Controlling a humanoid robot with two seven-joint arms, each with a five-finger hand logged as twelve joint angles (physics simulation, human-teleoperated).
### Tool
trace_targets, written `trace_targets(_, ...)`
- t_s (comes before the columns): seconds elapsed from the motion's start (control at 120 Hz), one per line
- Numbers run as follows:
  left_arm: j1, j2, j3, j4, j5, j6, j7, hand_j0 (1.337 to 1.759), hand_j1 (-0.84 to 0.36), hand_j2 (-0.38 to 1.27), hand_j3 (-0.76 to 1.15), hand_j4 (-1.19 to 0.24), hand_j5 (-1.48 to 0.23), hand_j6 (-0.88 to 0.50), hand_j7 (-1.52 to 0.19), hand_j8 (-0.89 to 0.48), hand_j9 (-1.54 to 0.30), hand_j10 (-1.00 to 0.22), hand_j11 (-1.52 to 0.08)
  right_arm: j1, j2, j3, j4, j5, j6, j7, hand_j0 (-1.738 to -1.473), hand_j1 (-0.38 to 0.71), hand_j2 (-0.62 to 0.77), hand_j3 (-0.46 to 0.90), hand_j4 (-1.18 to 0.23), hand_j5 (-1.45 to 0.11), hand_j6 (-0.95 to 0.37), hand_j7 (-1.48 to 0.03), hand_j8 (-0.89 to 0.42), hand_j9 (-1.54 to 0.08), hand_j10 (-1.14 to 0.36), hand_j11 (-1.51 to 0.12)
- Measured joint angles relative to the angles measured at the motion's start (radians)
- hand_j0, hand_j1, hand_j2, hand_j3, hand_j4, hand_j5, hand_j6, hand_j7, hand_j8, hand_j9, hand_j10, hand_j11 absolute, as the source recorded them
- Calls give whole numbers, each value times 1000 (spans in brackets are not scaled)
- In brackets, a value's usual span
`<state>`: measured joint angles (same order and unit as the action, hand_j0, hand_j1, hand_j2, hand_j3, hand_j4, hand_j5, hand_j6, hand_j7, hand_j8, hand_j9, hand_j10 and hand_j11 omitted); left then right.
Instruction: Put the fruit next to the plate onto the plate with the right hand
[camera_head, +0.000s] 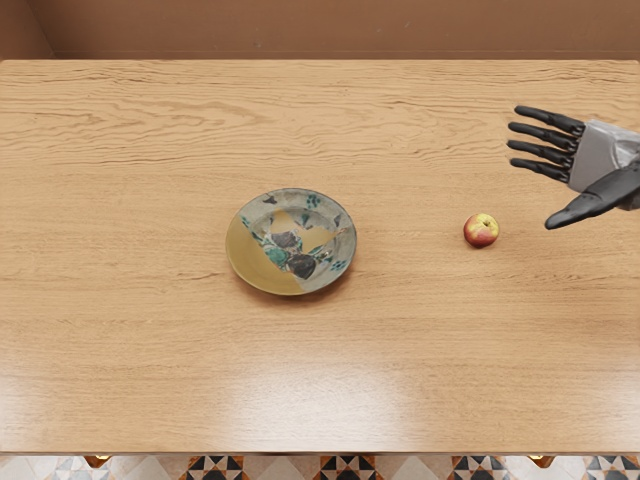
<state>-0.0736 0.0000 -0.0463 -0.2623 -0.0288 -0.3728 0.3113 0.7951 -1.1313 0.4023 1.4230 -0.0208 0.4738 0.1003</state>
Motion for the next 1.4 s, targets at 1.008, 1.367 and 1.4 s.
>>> trace_targets(1.008,0,0,0,0,0,0,0,1658,349,0,0,0,0,1,0,1,0,0,0,138,-26,32,150,-243,-232,-326,-1658,-324,-3,0,-25,-30,-26,-30,-25,-30,-25,-30)
trace_targets(1.367,0,0,0,0,0,0,0,1658,349,0,0,0,0,1,0,1,0,0,0,300,168,-177,273,-250,-822,-553,-1658,-317,-4,0,-30,-37,-31,-36,-30,-36,-30,-36)
trace_targets(1.4,0,0,0,0,0,0,0,1658,349,0,0,0,0,1,0,1,0,0,0,307,176,-182,277,-249,-850,-592,-1658,-311,-5,0,-35,-43,-36,-43,-35,-43,-35,-43)
